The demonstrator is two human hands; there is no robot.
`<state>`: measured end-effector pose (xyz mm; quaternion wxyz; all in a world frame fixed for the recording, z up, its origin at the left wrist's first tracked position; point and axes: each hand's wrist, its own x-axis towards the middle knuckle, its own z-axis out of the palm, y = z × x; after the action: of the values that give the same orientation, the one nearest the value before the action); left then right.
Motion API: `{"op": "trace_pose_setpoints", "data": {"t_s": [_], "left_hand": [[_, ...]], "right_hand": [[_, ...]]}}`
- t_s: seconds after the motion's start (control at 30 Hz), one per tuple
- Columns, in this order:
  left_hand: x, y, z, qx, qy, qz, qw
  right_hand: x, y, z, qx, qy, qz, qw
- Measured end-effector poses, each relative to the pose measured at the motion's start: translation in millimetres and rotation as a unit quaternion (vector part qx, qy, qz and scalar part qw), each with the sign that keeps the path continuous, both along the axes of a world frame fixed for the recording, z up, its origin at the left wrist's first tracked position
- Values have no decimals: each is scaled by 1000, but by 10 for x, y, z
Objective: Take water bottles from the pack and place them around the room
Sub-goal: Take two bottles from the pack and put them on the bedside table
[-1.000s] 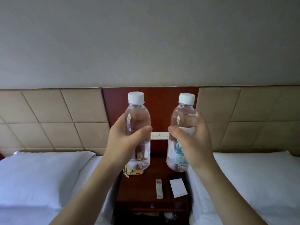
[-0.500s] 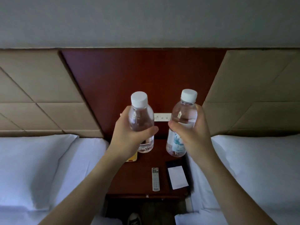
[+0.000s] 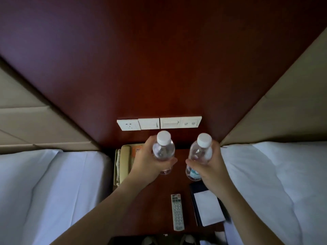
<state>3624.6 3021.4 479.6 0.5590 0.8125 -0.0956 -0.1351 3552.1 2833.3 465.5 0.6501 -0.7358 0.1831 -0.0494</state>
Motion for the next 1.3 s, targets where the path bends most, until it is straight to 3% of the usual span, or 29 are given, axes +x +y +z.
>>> {"op": "trace_pose_setpoints", "data": {"t_s": [0.3,0.47,0.73,1.0,1.2,1.3], "left_hand": [[520,-335,-1987,46,12,-25,999],[591,-453,-2698,45,36,-10,998],[545,-487,-3287,-5,45,-2,999],[330,-687,-3525,63,86,157,982],[673,-499,-3593,59,104,52,992],[738,-507,-3675,100,86,70,989]], "right_hand": [[446,-343,-2020,-61,42,-17,997],[558,-423,-2721,-63,32,-42,997],[525,-463,-3129,-91,5,-2,996],[491,-578,-3360,-71,88,54,992],[622,-636,-3427,-89,77,69,991],[747,-632,-3438,-94,58,62,992]]}}
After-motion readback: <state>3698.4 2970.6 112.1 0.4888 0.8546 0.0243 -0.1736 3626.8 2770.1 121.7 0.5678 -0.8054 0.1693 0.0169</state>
